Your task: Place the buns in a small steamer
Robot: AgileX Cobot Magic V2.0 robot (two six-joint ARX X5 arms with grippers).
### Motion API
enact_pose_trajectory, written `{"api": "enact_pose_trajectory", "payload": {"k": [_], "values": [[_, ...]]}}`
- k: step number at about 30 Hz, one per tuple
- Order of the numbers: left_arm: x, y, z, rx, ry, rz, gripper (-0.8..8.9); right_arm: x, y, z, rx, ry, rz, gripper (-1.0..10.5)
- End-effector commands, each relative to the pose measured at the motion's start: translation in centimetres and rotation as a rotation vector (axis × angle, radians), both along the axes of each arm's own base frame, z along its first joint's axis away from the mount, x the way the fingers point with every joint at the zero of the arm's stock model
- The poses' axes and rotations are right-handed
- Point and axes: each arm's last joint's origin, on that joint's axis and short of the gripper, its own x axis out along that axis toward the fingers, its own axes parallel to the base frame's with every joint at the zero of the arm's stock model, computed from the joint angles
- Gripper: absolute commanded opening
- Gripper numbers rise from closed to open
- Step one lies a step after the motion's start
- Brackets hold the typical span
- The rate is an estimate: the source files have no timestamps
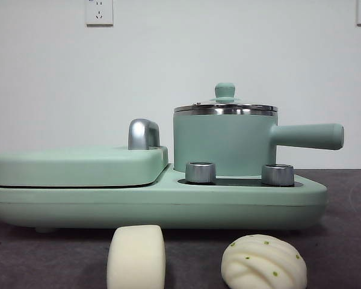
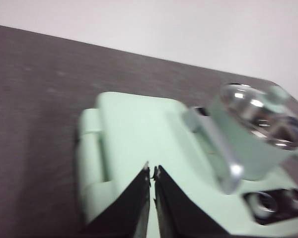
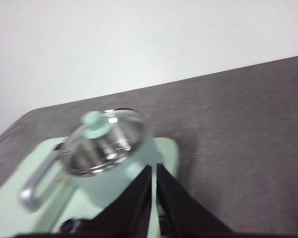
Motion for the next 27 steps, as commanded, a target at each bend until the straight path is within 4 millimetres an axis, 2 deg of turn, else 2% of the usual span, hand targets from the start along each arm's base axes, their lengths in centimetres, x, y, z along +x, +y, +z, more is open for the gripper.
{"api": "enact_pose_trajectory", "payload": {"k": [1, 6, 12, 17, 23, 25, 27], "values": [[0.5, -0.4, 2.6, 0.003, -0.008, -0.074, 0.16, -0.2, 0.2, 2.1, -0.053, -0.008, 0.092, 0.1], [1.7, -1.5, 6.4, 0.037, 0.006, -0.236, 0.16, -0.2, 0.7, 5.1, -0.136, -0.009, 0.296, 0.1], [2.6, -2.6, 9.9, 0.075, -0.012, -0.399, 0.16, 0.0, 0.9, 7.2, -0.155, -0.009, 0.384, 0.1], [2.4, -3.1, 11.3, 0.05, -0.029, -0.523, 0.18, -0.2, 0.9, 7.5, -0.154, -0.01, 0.387, 0.1], [2.4, -3.2, 11.3, 0.05, -0.026, -0.53, 0.33, -0.3, 0.8, 7.0, -0.141, 0.051, 0.376, 0.2], [2.5, -3.2, 11.3, 0.05, -0.022, -0.528, 0.74, -0.3, 0.8, 7.0, -0.141, 0.056, 0.375, 1.5], [2.6, -3.3, 11.2, 0.051, -0.019, -0.529, 2.31, -0.3, 0.8, 7.0, -0.141, 0.055, 0.375, 3.5]]}}
